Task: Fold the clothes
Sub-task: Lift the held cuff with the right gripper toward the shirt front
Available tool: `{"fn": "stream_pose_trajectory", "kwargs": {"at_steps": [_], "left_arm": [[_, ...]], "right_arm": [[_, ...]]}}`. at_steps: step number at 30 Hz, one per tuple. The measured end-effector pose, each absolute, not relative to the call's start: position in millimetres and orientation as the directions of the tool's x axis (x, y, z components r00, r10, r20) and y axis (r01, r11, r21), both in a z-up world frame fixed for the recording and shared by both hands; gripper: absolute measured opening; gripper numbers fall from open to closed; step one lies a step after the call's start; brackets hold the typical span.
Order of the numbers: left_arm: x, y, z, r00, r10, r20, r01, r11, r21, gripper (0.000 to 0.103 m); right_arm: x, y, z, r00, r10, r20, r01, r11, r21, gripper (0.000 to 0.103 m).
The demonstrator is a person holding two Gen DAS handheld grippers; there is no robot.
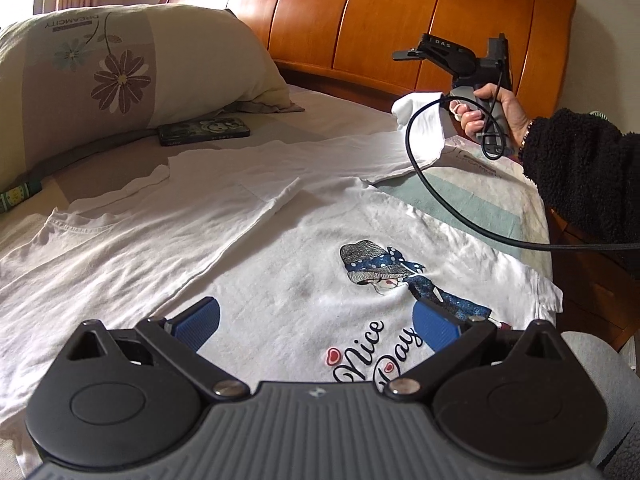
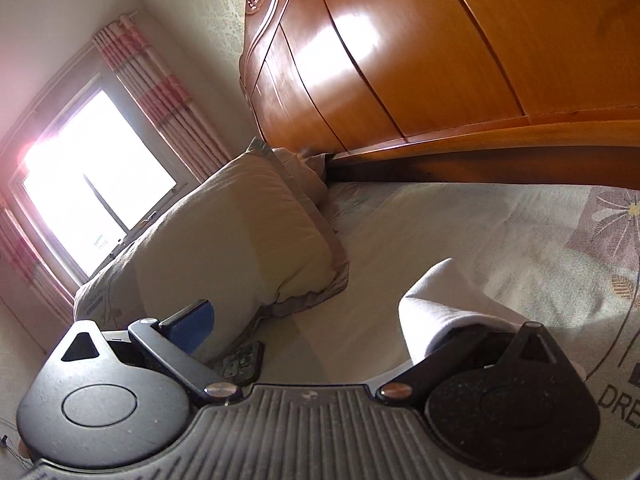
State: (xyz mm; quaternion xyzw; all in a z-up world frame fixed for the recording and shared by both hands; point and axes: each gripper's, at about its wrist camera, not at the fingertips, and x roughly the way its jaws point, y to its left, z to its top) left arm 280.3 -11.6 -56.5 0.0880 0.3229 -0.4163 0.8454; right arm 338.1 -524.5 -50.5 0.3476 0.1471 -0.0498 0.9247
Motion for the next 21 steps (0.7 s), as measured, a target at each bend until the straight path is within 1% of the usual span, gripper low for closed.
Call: {"fn": "stream_pose_trajectory", "kwargs": {"at_steps": [9, 21], "left_arm": [[281, 14, -48, 0.488, -0.611, -0.623, 0.735, 0.673, -0.084, 0.102], [275, 43, -35, 0.554, -0.575, -0.602, 0.688, 0.723, -0.057, 0.102]], "right_arm": [[363, -460, -16, 0.936, 0.134, -0.326, 0.091, 0.802, 0.59, 0.103], [398, -374, 2, 0.886, 0.275, -0.373, -0.028, 0.835, 0.549, 0.103]]}}
